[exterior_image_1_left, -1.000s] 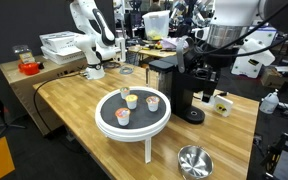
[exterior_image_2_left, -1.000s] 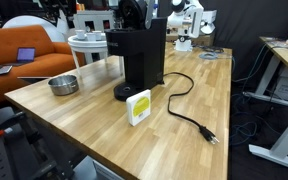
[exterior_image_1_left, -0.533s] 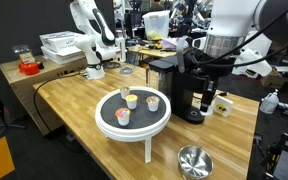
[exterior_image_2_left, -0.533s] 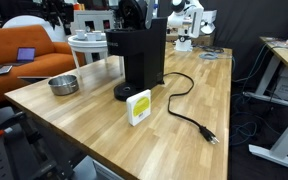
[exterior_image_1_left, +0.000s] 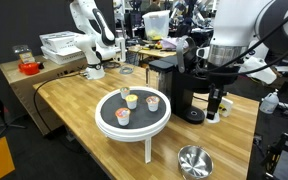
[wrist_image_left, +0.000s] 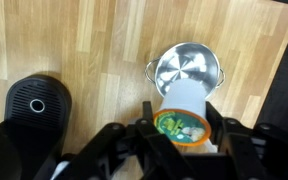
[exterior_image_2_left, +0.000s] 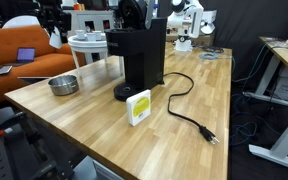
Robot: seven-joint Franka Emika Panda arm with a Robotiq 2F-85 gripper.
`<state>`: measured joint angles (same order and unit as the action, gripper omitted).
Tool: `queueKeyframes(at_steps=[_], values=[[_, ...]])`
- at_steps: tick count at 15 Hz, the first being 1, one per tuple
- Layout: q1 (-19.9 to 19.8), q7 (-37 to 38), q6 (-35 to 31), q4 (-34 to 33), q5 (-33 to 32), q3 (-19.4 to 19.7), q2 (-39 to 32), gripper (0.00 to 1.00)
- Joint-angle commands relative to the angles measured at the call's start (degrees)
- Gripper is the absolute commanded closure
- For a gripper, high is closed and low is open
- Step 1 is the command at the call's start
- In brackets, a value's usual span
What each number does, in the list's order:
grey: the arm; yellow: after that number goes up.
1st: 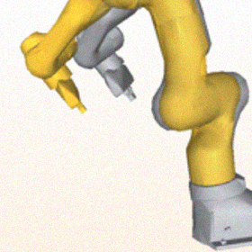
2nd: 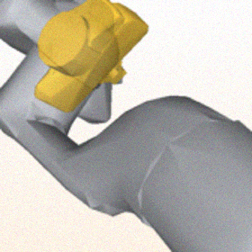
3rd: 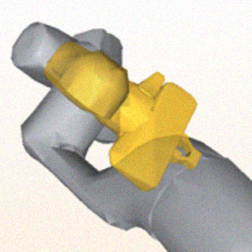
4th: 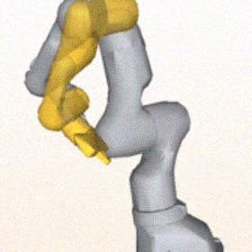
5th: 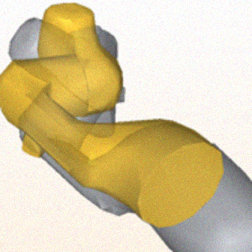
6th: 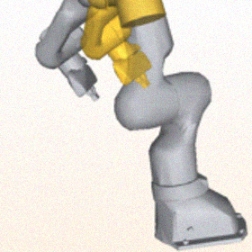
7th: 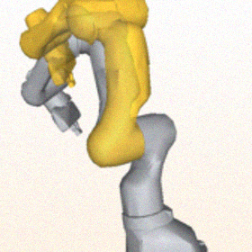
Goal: Open the coffee maker, take out the cup and put it in the pot
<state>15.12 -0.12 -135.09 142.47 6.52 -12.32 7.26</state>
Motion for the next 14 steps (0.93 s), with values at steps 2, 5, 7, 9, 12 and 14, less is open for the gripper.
queueKeyframes(at_steps=[2, 5, 7, 9, 12, 14], values=[[0.01, -0.95, -0.58, 0.67, -0.36, -0.81, -0.96, 0.74], [-0.26, -0.08, -0.15, 0.77, -2.13, -1.07, -2.31, 0.74], [-0.56, 0.83, -0.02, 0.7, -4.56, -1.09, -3.25, 0.74], [-0.69, 1.26, 0.35, 0.53, -6.24, -0.98, -3.55, 0.74], [-0.55, 0.69, 0.11, 0.79, -5.69, -0.88, -3.47, 0.49], [-0.66, 0.69, 0.11, 0.77, -5.88, -0.84, -3.47, 0.49]])
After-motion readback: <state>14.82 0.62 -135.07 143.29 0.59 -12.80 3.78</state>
